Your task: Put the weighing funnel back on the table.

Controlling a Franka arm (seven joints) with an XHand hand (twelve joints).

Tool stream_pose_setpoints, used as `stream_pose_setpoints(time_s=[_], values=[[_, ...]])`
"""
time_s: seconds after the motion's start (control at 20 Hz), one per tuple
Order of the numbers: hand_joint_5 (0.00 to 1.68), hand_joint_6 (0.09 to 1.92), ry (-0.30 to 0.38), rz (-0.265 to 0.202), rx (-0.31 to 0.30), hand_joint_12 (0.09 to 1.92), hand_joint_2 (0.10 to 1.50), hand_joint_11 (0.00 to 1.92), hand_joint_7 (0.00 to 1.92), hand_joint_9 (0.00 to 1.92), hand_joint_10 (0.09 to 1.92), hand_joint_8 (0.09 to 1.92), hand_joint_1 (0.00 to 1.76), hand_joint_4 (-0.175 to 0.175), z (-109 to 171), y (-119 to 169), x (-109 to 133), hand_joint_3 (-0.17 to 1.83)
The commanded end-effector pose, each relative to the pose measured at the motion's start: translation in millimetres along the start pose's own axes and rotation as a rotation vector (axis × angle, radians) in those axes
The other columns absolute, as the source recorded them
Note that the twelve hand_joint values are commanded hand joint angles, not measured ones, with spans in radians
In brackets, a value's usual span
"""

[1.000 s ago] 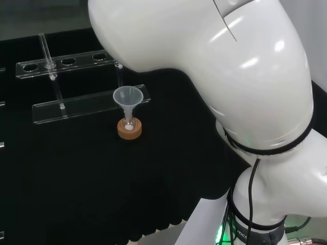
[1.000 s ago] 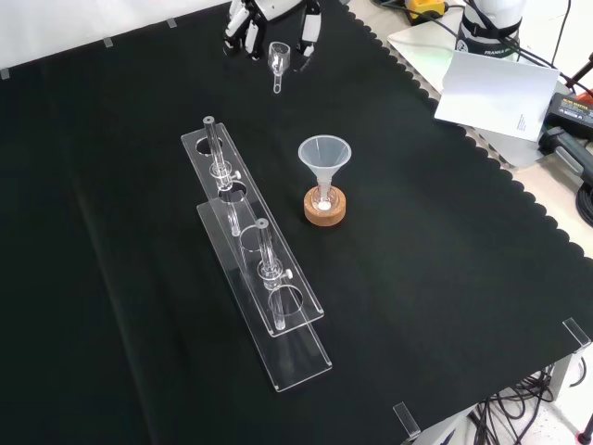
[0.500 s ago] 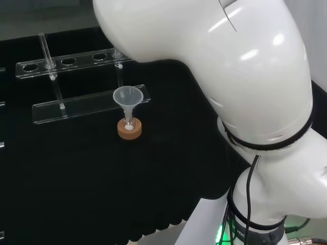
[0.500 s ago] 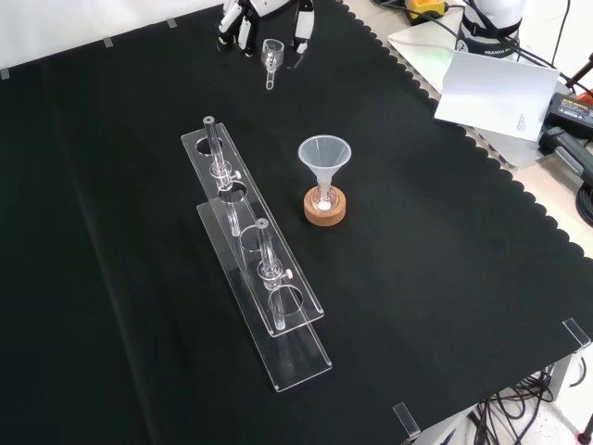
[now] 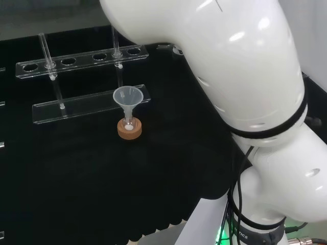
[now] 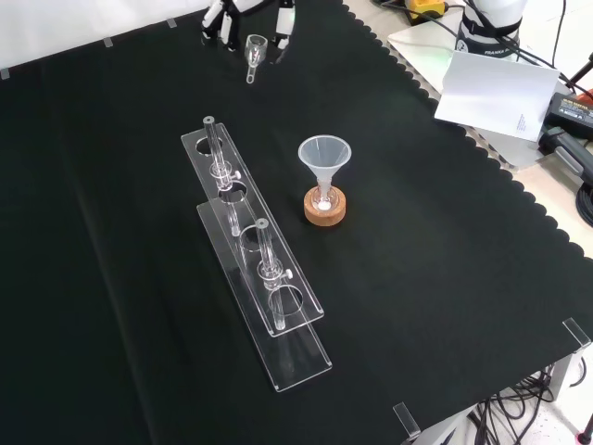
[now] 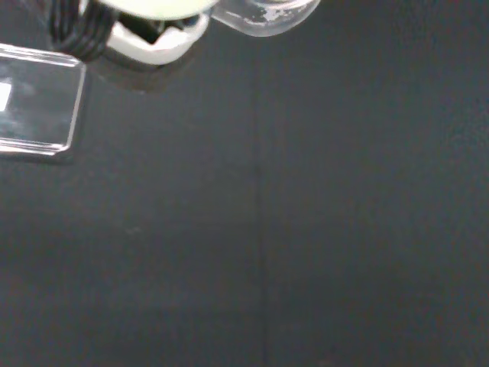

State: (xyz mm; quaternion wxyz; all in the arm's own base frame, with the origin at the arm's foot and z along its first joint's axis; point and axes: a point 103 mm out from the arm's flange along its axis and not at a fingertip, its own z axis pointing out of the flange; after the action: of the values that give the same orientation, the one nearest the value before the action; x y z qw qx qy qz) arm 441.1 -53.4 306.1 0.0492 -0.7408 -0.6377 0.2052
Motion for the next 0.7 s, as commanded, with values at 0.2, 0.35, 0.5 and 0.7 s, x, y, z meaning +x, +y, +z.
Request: stream_pose_setpoints(time_s=[0.2, 0.35, 0.5, 0.7], values=[[1.20, 0.78, 0.032, 0.003, 0.039, 1.03, 0.72, 0.84, 0.42, 0.83, 0.42, 0.70, 1.10, 0.175, 30, 69, -25, 0.60], [1.20, 0.78, 0.034, -0.004, 0.055, 1.03, 0.72, 0.84, 0.42, 0.83, 0.42, 0.70, 1.10, 0.175, 41, 87, -25, 0.60], [1.20, 0.78, 0.031, -0.016, 0.071, 1.03, 0.72, 0.84, 0.42, 0.83, 0.42, 0.70, 1.10, 0.175, 52, 104, -23, 0.60], [1.20, 0.78, 0.027, -0.027, 0.082, 1.03, 0.72, 0.84, 0.42, 0.83, 0.42, 0.70, 1.10, 0.175, 64, 125, -20, 0.60]])
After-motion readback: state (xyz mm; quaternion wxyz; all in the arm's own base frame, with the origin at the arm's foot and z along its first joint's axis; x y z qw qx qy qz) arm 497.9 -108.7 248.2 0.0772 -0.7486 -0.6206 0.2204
